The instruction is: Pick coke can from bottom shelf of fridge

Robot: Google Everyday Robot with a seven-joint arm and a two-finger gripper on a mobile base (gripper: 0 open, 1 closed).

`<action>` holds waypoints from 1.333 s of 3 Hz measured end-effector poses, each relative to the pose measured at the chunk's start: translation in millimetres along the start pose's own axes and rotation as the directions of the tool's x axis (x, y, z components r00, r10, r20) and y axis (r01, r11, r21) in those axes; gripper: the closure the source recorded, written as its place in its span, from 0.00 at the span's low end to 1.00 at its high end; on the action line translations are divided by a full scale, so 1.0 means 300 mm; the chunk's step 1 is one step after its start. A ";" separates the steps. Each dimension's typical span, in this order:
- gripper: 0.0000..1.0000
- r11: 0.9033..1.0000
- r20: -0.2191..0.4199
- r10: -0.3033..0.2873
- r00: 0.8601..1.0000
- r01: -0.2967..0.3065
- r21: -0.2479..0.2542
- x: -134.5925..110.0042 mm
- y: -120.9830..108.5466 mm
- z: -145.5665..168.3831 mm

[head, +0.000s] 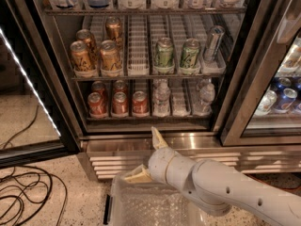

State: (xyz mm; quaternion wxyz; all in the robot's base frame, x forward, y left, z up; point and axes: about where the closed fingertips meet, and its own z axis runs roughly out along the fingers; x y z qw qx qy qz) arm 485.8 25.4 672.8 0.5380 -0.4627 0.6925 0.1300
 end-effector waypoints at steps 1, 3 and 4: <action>0.00 1.000 0.018 -0.004 1.000 0.004 0.004 -0.001 0.009 0.086; 0.00 0.999 0.142 0.038 0.989 -0.042 0.029 -0.005 0.069 0.224; 0.00 0.996 0.217 0.040 0.975 -0.057 0.071 -0.040 0.067 0.291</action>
Offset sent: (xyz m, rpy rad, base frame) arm 0.0286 0.0633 -0.0418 0.1490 -0.0240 0.0291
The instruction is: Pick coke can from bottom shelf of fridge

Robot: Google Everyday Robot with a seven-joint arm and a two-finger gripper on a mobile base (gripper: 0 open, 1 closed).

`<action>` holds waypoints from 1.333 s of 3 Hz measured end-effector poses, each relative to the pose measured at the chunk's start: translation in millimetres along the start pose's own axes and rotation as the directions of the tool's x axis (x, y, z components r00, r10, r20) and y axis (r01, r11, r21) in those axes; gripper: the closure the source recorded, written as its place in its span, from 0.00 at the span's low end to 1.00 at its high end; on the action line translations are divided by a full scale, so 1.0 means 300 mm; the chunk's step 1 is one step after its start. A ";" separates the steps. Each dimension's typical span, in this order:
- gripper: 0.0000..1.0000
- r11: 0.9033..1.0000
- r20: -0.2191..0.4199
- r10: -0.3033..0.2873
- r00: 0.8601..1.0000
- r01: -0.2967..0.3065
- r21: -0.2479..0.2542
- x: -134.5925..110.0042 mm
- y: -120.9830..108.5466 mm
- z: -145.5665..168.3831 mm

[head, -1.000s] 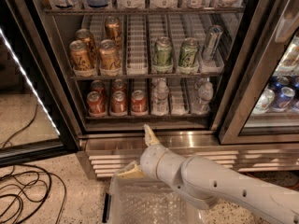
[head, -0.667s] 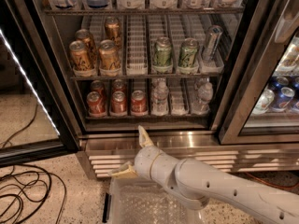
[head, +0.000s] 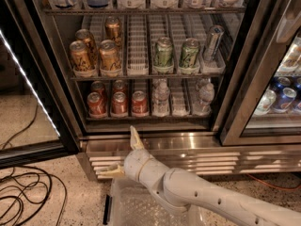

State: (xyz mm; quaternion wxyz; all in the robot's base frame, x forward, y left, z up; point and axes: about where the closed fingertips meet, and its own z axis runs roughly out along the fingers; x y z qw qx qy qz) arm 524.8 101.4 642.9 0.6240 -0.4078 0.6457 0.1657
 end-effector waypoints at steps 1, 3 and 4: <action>0.07 0.999 0.030 0.020 0.999 -0.022 0.046 -0.010 0.028 0.072; 0.22 0.984 0.005 0.049 0.999 -0.049 0.172 -0.038 0.093 0.185; 0.26 0.951 -0.007 0.128 0.992 -0.120 0.286 -0.017 0.063 0.230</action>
Offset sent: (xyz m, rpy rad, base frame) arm 0.0288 0.0444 -0.0151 0.0334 -0.0314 -0.2897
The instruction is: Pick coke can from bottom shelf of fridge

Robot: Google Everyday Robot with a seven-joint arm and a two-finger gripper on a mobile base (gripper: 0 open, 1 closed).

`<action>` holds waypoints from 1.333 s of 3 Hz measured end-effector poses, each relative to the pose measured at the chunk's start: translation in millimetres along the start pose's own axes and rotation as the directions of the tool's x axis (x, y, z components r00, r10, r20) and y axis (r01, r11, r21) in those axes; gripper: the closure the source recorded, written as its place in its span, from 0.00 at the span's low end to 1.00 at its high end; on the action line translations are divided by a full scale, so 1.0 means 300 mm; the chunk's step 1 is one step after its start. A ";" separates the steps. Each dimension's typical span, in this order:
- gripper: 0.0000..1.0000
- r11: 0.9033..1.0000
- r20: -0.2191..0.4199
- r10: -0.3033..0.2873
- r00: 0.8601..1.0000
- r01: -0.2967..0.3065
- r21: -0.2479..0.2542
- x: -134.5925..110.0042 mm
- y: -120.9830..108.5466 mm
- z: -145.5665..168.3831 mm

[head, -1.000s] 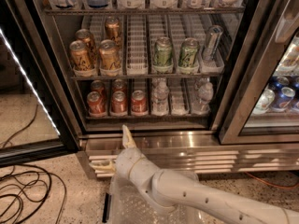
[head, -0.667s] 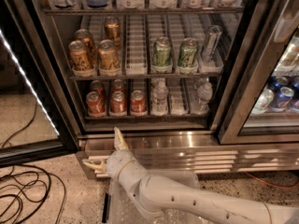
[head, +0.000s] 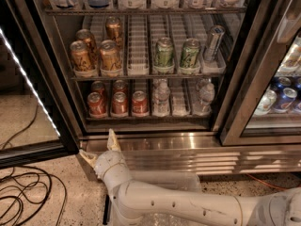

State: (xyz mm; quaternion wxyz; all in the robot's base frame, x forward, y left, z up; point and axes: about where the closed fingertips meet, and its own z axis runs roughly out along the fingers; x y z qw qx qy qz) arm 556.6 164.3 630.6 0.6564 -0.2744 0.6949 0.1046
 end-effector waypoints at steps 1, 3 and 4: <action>0.24 0.984 -0.042 0.071 0.997 -0.063 0.166 0.061 -0.111 0.025; 0.24 0.890 -0.093 0.133 0.987 -0.078 0.449 0.225 -0.391 -0.022; 0.27 0.905 -0.057 0.067 0.996 -0.037 0.423 0.254 -0.456 -0.024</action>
Offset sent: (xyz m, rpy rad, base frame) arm 0.0532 -0.1294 -0.0458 0.0583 0.0813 -0.6237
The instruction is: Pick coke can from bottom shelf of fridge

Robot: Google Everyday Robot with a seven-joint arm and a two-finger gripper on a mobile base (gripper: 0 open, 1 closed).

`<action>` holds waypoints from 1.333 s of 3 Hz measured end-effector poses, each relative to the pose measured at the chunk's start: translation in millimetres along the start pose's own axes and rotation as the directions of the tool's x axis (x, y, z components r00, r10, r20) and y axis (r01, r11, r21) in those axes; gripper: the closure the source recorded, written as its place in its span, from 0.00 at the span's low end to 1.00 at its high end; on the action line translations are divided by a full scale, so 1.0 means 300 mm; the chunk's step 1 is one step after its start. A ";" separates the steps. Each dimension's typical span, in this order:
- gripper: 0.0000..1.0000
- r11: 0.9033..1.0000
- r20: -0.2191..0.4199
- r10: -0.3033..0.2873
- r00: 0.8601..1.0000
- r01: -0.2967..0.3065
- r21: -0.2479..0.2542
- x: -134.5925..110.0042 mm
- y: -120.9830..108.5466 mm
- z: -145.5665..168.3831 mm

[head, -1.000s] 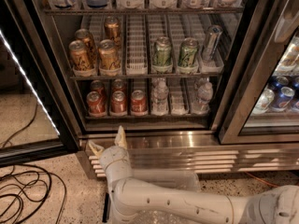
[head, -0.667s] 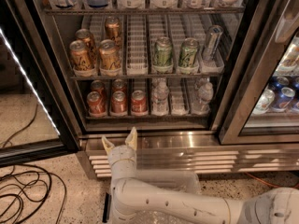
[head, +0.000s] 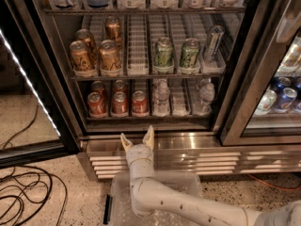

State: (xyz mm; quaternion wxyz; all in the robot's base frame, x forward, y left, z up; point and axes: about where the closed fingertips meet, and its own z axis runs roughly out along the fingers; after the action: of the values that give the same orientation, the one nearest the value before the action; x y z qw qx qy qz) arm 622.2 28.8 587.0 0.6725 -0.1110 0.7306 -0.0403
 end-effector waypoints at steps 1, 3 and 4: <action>0.26 0.995 0.099 -0.031 0.995 0.040 -0.090 -0.017 -0.002 -0.007; 0.30 0.931 0.266 0.038 0.963 0.062 -0.360 -0.114 0.207 -0.066; 0.20 0.917 0.274 0.036 0.961 0.077 -0.391 -0.120 0.237 -0.080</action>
Offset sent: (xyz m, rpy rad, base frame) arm -0.0499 0.0997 0.0257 0.0453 -0.2340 0.6416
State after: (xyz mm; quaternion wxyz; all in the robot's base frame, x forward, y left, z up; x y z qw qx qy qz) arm 593.3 103.4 609.5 0.7303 -0.2578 0.6216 0.1176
